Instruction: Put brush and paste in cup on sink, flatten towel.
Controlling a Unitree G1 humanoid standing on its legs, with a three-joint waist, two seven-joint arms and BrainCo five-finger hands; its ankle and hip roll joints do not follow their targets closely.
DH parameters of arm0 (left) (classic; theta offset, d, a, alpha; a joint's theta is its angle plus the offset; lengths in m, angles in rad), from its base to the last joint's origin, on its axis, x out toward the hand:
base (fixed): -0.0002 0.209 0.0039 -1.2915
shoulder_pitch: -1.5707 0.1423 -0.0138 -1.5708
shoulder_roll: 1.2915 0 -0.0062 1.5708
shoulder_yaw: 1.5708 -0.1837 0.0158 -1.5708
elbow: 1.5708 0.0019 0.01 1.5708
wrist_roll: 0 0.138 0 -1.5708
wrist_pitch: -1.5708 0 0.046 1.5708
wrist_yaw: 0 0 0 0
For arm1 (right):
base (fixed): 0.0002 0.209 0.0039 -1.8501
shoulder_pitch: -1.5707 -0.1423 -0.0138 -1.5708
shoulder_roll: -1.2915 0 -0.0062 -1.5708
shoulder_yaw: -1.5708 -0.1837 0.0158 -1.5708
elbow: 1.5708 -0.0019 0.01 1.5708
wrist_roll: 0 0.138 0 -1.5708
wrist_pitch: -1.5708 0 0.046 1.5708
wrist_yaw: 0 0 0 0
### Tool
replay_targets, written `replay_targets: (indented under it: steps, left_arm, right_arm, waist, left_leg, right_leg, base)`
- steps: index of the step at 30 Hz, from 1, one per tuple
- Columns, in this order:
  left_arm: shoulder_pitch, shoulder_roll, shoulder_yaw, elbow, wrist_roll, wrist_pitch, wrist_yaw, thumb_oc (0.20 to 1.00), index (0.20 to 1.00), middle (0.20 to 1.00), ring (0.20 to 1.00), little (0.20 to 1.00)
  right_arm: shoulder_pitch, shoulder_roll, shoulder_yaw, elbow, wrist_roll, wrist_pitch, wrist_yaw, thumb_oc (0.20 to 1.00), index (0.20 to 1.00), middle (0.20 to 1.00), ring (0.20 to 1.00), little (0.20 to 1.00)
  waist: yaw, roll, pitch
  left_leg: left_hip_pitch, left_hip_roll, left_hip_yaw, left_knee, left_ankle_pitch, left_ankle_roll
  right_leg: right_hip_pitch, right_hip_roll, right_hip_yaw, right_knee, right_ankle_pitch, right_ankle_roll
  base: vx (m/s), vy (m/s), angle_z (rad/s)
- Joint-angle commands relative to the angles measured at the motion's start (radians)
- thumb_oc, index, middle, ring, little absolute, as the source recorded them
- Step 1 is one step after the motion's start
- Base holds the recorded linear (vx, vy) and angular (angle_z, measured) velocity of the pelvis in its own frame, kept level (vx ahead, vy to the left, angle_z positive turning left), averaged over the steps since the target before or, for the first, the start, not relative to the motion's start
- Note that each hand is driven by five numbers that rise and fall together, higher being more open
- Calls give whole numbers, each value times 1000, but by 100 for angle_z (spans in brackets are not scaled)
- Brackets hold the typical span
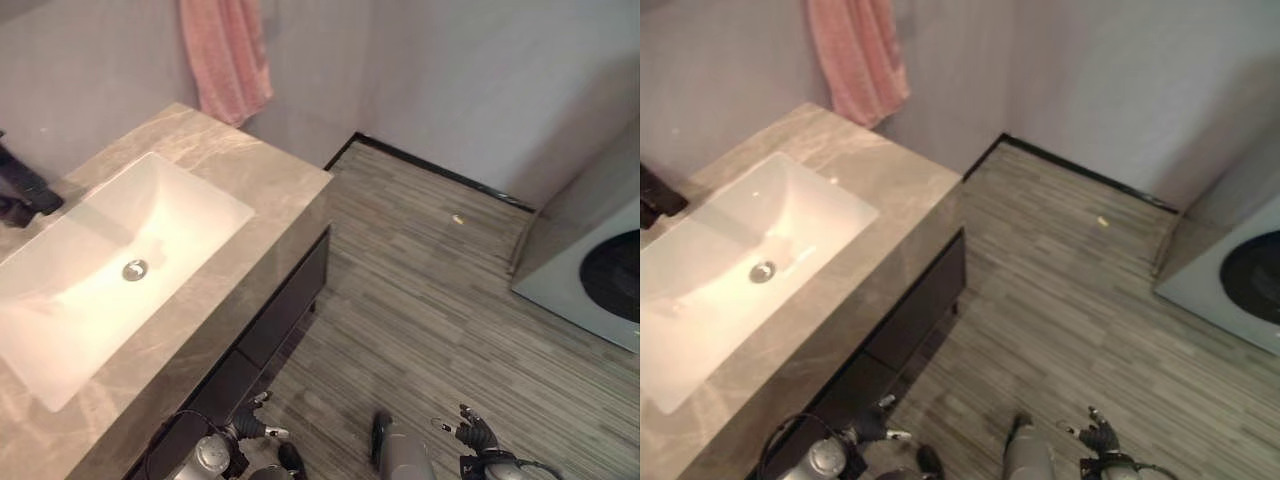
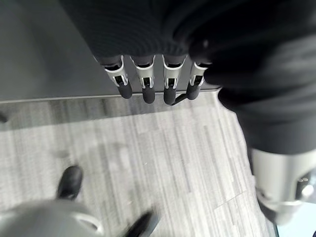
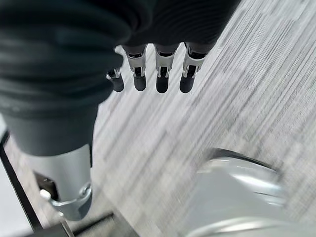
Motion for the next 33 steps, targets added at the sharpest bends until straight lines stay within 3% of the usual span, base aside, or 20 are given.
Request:
replay_targets:
  steps: [1,2,3,4,6,7,10,12,14,15,17,18,21,25,33]
  left_arm:
    - [-28,-32,38,-5,-44,-18,25,1000,1000,1000,1000,1000]
    - [-24,-50,66,16,-82,-19,32,1000,1000,1000,1000,1000]
    - [-24,-50,65,16,-82,-19,33,1000,1000,1000,1000,1000]
    - [-39,-73,76,73,-102,-18,38,1000,1000,1000,1000,1000]
    - [-60,-90,88,123,-107,-16,51,1000,1000,1000,1000,1000]
    - [-87,-98,88,153,-92,-16,62,1000,1000,1000,1000,1000]
    - [-103,-103,78,145,-79,-19,68,1000,1000,1000,1000,1000]
    - [-115,-107,77,135,-97,-23,89,1000,1000,1000,1000,1000]
    - [-120,-108,69,122,-132,-29,95,1000,1000,1000,1000,1000]
    - [-117,-101,70,122,-143,-32,91,1000,1000,1000,1000,1000]
    - [-106,-87,76,113,-150,-31,88,1000,1000,1000,1000,1000]
    - [-93,-81,82,107,-159,-35,91,1000,1000,1000,1000,1000]
    - [-104,-79,95,130,-184,-35,89,1000,1000,1000,1000,1000]
    - [-99,-76,107,128,-198,-40,89,1000,1000,1000,1000,1000]
    - [-71,-53,166,127,-211,-52,104,1000,1000,1000,1000,1000]
  right_arm:
    - [-35,-38,8,21,-3,-25,-26,1000,1000,1000,1000,1000]
    - [-26,-42,18,-10,-29,-22,-30,1000,1000,1000,1000,1000]
    - [-25,-42,18,-10,-29,-22,-30,1000,1000,1000,1000,1000]
    - [4,-55,15,-12,-44,-25,-28,1000,1000,1000,1000,1000]
    - [31,-70,11,-31,-59,-27,-29,1000,1000,1000,1000,1000]
    - [52,-84,0,-45,-58,-28,-29,1000,1000,1000,1000,1000]
    - [53,-99,0,-34,-62,-30,-31,1000,1000,1000,1000,1000]
    - [39,-122,15,-30,-75,-29,-30,1000,1000,1000,1000,1000]
    - [27,-131,33,3,-93,-25,-30,1000,1000,1000,1000,1000]
    - [27,-128,33,-5,-97,-25,-28,1000,1000,1000,1000,1000]
    - [40,-130,17,-9,-91,-30,-25,1000,1000,1000,1000,1000]
    - [32,-130,22,-12,-93,-32,-23,1000,1000,1000,1000,1000]
    - [10,-113,32,6,-95,-31,-27,1000,1000,1000,1000,1000]
    - [-25,-97,47,9,-103,-26,-16,1000,1000,1000,1000,1000]
    - [-34,-38,74,39,-50,-31,42,1000,1000,1000,1000,1000]
  waist:
    - [0,1,-36]
    - [2,-8,-43]
    - [3,-7,-43]
    - [-17,-11,-53]
    - [-33,-10,-56]
    - [-52,-15,-55]
    - [-54,-22,-38]
    - [-25,-24,-8]
    - [18,-19,-4]
    - [23,-20,-9]
    - [25,-15,-21]
    - [29,-14,-23]
    - [22,1,-36]
    - [20,11,-60]
    - [52,-27,-74]
  left_leg:
    - [-92,-84,-79,-28,33,9]
    - [-85,-70,-36,-26,40,-1]
    - [-85,-70,-35,-25,40,-1]
    - [-81,-61,-44,-19,45,-8]
    - [-77,-47,-40,-13,58,-23]
    - [-89,-24,-35,39,54,-38]
    - [-125,19,-52,160,43,-59]
    - [-184,-3,-214,243,98,-72]
    - [-212,-118,-433,200,71,-58]
    - [-222,-121,-463,161,65,-51]
    - [-247,-91,-465,109,105,-53]
    - [-233,-108,-480,127,76,-42]
    - [-183,-134,-488,62,79,-21]
    - [-123,-147,-460,-2,69,-6]
    - [-64,-163,-429,-78,63,18]
  right_leg:
    - [74,25,-4,-142,75,35]
    - [65,32,-1,-187,87,32]
    - [64,32,0,-187,87,32]
    - [80,69,59,-222,71,20]
    - [90,92,84,-251,70,6]
    - [99,106,106,-270,68,-9]
    - [111,114,116,-276,53,-24]
    - [103,125,146,-267,55,-49]
    - [109,131,199,-268,55,-46]
    - [113,130,212,-271,56,-42]
    - [131,129,213,-272,49,-39]
    - [132,130,218,-251,31,-37]
    - [129,125,216,-241,27,-38]
    - [122,108,233,-242,40,-15]
    - [118,82,253,-249,76,20]
  base:
    - [-33,-159,-118]
    - [-4,-104,-120]
    - [52,-253,-130]
    - [74,-209,-80]
    - [83,-278,-15]
    - [55,-229,0]
    - [42,-210,-42]
    - [-68,-71,-36]
    - [28,4,-76]
    - [123,20,-77]
    - [138,48,-61]
    - [139,91,-25]
    - [71,132,-14]
    - [60,152,-9]
    - [43,110,-18]
